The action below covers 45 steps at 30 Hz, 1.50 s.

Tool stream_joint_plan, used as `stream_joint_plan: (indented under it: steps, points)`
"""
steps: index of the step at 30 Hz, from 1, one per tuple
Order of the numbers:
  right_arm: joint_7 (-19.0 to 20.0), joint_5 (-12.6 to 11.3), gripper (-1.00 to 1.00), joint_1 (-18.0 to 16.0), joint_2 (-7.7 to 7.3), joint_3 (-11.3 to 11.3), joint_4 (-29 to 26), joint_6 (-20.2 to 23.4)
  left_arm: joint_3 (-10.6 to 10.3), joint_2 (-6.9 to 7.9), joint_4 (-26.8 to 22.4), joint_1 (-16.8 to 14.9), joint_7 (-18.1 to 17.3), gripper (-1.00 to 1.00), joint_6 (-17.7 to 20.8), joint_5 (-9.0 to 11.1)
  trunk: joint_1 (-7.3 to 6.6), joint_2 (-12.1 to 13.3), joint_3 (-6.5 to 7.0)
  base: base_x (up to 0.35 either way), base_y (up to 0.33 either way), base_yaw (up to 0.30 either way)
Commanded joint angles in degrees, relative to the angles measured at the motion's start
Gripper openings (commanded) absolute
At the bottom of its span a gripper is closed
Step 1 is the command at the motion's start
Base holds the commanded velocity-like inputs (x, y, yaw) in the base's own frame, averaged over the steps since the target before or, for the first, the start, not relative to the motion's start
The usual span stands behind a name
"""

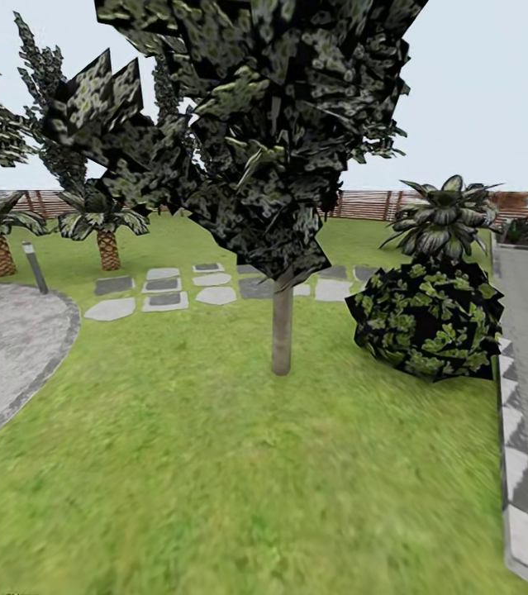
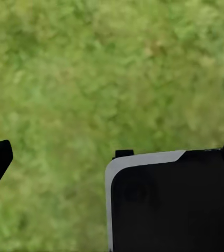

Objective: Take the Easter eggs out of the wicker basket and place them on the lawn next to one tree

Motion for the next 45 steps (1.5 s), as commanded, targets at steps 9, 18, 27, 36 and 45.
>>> stream_joint_plan:
  steps: [9,18,27,36,45]
  points:
    - [0.09,-0.02,1.00,0.02,0.05,-0.32,-0.14,0.33,-0.26,0.01,0.07,-0.02,0.10,1.00,-0.19,-0.04,0.05,-0.05,-0.05,0.315,0.000,0.093]
    - [0.09,-0.01,1.00,0.02,0.05,-0.32,-0.14,0.33,-0.26,0.01,0.07,-0.03,0.10,1.00,-0.19,-0.04,0.05,-0.05,-0.05,0.331,0.000,0.079]
    - [0.07,-0.02,1.00,0.02,0.06,-0.32,-0.14,0.33,-0.26,0.01,0.07,0.00,0.10,1.00,-0.21,-0.03,0.05,-0.05,-0.05,0.280,0.000,0.246]
    - [0.09,-0.07,1.00,0.02,0.05,-0.32,-0.14,0.33,-0.26,0.01,0.07,-0.02,0.10,1.00,-0.27,0.00,0.05,-0.05,-0.05,0.044,0.000,0.062]
    - [0.09,-0.08,1.00,0.02,0.05,-0.32,-0.14,0.33,-0.26,0.01,0.07,-0.03,0.10,1.00,-0.28,-0.03,0.05,-0.05,-0.05,0.004,0.000,0.005]
